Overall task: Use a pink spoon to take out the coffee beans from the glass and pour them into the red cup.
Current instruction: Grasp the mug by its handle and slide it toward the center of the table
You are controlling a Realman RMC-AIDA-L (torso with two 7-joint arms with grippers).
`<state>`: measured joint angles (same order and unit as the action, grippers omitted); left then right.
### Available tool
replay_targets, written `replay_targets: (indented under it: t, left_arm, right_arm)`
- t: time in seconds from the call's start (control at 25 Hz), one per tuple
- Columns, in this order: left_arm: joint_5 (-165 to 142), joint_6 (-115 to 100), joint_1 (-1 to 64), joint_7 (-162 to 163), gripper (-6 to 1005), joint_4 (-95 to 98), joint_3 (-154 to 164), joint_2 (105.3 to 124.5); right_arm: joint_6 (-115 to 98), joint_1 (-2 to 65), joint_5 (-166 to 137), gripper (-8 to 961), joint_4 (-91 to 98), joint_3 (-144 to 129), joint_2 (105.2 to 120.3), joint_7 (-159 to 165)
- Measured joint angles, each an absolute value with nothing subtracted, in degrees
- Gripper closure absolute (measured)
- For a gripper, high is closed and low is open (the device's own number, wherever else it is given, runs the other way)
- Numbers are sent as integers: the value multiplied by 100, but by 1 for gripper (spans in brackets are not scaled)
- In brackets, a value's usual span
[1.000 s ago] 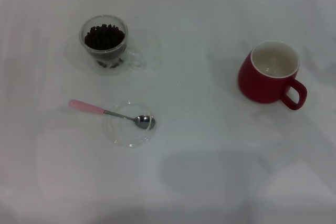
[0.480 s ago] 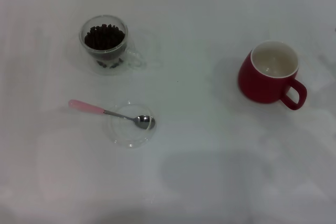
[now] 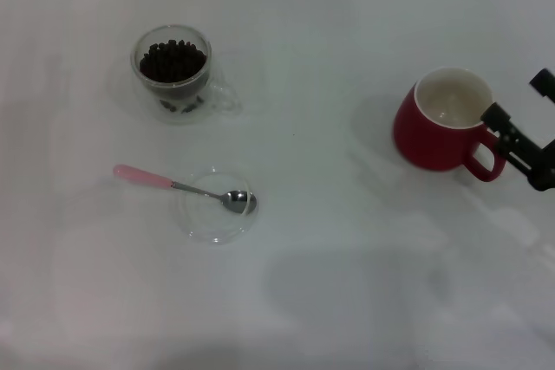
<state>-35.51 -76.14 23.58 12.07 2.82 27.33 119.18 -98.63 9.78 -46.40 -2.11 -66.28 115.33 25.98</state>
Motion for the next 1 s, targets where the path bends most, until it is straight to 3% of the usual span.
replay_targets:
  t: [1.0]
  left_arm:
    - [-3549, -7614, 2334, 1213, 111, 325, 2733, 11918]
  right_arm:
    - [-8547, 980, -4648, 82, -367, -6751, 11543, 2437]
